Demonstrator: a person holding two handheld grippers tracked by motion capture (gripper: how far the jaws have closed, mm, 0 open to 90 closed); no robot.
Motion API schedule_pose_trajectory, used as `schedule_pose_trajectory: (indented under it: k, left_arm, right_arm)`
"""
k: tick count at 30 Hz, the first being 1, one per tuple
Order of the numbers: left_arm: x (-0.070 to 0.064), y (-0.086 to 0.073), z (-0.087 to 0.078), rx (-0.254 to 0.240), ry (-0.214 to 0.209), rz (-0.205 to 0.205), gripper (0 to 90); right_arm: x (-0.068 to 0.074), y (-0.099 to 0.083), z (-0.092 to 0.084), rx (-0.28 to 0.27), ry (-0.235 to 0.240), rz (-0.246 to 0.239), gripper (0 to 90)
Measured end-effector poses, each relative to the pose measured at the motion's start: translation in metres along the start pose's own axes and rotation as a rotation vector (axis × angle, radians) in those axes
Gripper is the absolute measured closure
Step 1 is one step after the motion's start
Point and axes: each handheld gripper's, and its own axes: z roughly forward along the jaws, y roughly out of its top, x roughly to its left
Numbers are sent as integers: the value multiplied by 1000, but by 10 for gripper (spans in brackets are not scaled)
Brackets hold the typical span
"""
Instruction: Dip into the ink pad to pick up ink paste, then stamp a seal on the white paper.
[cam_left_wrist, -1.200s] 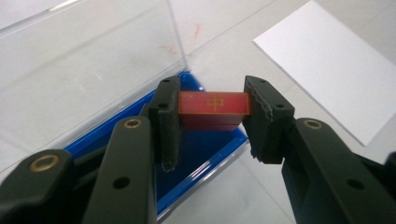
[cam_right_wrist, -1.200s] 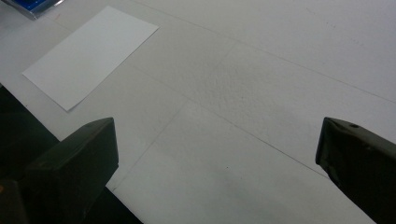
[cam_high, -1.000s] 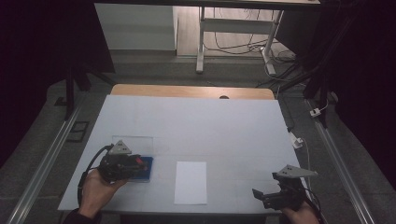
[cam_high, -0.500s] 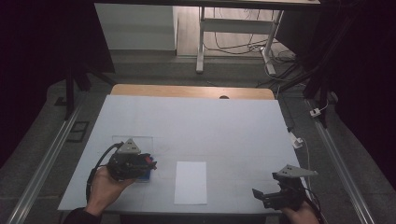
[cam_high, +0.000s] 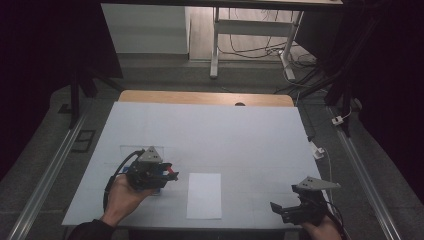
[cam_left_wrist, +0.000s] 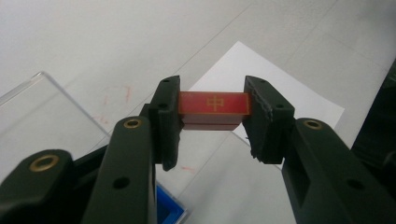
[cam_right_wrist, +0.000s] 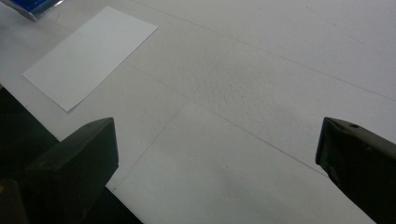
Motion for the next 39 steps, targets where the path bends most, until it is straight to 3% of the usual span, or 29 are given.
schedule_pose_trajectory:
  k: [24,39]
  left_arm:
    - [-23,23,29,32,-69,86,582]
    - [-32,31,42,37,-99,89,583]
  right_arm:
    - [0,0,0,0,1,-2,0]
    - [0,0,0,2,1,-5,0]
